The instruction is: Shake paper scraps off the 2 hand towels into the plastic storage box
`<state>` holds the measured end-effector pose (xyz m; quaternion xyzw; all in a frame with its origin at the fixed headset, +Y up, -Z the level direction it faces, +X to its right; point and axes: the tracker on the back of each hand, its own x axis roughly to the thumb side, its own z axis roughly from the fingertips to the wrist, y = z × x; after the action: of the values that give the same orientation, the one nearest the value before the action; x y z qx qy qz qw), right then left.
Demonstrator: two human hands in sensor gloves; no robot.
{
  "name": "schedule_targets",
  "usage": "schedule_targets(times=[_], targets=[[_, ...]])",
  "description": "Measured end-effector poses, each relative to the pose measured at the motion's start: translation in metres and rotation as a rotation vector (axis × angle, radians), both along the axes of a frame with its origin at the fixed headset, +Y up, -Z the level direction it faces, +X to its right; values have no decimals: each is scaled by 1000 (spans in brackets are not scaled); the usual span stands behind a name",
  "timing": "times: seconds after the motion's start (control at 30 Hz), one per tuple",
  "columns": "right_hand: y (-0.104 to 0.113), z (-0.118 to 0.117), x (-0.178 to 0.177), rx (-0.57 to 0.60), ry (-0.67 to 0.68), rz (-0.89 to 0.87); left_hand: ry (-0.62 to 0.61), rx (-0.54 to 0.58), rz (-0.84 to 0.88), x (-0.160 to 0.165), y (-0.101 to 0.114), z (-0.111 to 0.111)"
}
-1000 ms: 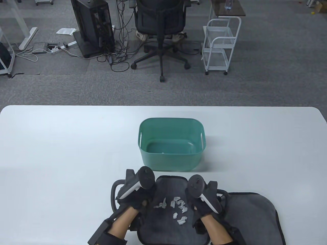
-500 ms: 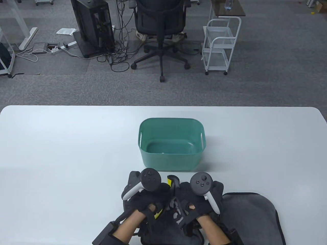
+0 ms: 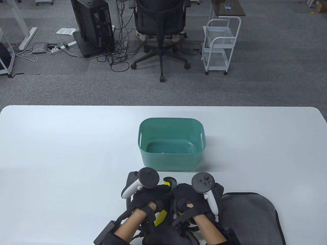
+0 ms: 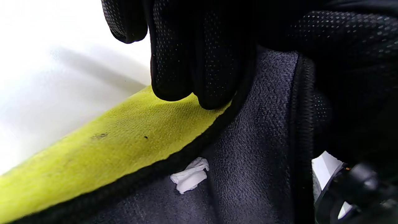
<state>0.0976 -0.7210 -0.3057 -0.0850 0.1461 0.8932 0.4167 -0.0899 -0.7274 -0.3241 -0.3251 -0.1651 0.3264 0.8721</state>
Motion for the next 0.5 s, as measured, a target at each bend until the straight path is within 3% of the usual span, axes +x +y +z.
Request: schedule_targets(times=[0.33,0.5], targets=[[31,-9,3,-16,-36,-41,117,-39,172,-2,21,-6],[47,-19,0,-62,-13,-37,157,-25,165,-4,37,-13]])
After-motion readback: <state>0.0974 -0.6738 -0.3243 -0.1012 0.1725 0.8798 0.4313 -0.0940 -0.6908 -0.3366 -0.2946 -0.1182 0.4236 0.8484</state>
